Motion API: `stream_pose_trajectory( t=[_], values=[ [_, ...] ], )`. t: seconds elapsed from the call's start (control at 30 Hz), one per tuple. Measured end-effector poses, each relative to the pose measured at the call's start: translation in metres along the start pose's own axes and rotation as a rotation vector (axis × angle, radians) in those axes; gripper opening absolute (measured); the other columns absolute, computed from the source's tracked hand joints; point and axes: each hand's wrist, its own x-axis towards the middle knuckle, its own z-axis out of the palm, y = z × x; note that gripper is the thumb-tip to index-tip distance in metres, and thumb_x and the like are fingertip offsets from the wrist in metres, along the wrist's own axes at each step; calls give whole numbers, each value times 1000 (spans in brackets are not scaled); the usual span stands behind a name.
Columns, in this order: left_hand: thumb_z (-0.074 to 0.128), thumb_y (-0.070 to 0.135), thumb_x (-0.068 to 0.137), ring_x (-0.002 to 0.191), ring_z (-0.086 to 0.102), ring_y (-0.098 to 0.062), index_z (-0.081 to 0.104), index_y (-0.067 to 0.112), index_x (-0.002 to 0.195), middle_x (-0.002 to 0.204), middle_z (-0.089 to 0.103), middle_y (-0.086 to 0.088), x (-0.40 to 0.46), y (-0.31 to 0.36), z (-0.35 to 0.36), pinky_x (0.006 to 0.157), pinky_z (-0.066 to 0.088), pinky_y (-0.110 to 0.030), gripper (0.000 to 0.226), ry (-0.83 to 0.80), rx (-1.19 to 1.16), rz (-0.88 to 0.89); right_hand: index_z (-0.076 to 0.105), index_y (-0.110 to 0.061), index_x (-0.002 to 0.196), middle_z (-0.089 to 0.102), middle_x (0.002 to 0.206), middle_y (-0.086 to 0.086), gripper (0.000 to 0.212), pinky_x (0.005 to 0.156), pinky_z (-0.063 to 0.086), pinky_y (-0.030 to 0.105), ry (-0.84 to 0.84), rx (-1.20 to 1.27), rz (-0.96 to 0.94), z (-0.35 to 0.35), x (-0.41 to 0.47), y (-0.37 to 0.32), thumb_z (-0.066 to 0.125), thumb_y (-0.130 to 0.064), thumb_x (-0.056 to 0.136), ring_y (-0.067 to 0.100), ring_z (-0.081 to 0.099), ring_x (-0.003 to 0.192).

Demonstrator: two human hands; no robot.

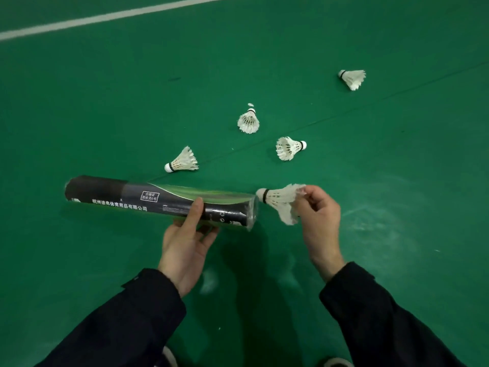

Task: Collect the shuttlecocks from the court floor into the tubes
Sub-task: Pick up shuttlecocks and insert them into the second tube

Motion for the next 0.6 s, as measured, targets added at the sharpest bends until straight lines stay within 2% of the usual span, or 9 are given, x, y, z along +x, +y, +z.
stream_pose_trajectory(
  t=[0.07,0.13,0.2,0.27,0.37,0.43,0.5,0.57,0.6],
  values=[
    [74,36,91,119,70,-28,59,2,130,130,72,-16,2,3,2,95,61,-36,55,11,-45,5,71,-15,89,70,88,18,16,63,51,29,21,29,14,7,-16,2,61,-4,95,20,57,73],
    [72,38,94,117,71,-26,63,5,120,124,73,-15,3,6,5,97,60,-38,43,2,-63,8,72,-18,90,71,85,9,17,63,52,29,41,62,11,12,-23,2,62,-5,95,16,60,73],
    [73,37,92,113,72,-24,64,9,112,118,74,-13,0,5,9,94,61,-36,35,-28,-45,19,73,-22,92,73,86,2,16,66,56,30,-35,-22,-19,21,-28,-2,64,-9,95,12,64,74],
    [75,34,87,109,73,-24,63,10,115,115,74,-11,-6,1,13,89,62,-34,39,-62,-31,36,70,-33,90,71,86,-4,17,70,58,33,-96,-157,-34,32,-34,-3,66,-17,93,7,64,75],
    [77,34,81,115,71,-27,59,9,117,118,72,-12,-12,1,15,88,62,-33,47,-66,-38,49,58,-32,93,59,88,-5,22,69,51,36,63,-219,-23,41,-38,-6,75,-22,84,11,54,75],
    [77,35,81,116,70,-28,59,9,118,120,70,-14,-13,4,14,88,62,-33,48,-66,-62,50,55,-23,93,54,83,-5,24,62,44,33,122,-61,-98,35,-45,-8,77,-23,85,10,47,70],
    [77,36,82,116,69,-29,61,9,118,121,70,-15,-13,7,14,87,62,-33,48,-63,-74,53,62,-22,94,58,76,0,13,55,37,39,-19,8,-208,29,-57,-10,69,-32,90,14,45,64],
    [76,35,84,118,69,-30,62,8,122,124,71,-16,-14,5,15,87,62,-34,48,-72,-63,64,69,-26,104,55,67,11,20,50,31,36,-238,-78,-210,29,-65,-8,61,-39,91,17,41,56],
    [75,35,85,122,68,-31,62,7,125,127,72,-17,-14,3,15,88,61,-35,51,-81,-52,68,70,-28,110,55,66,13,24,50,33,34,-302,-144,-189,32,-66,-6,60,-40,92,19,42,54]
  ],
)
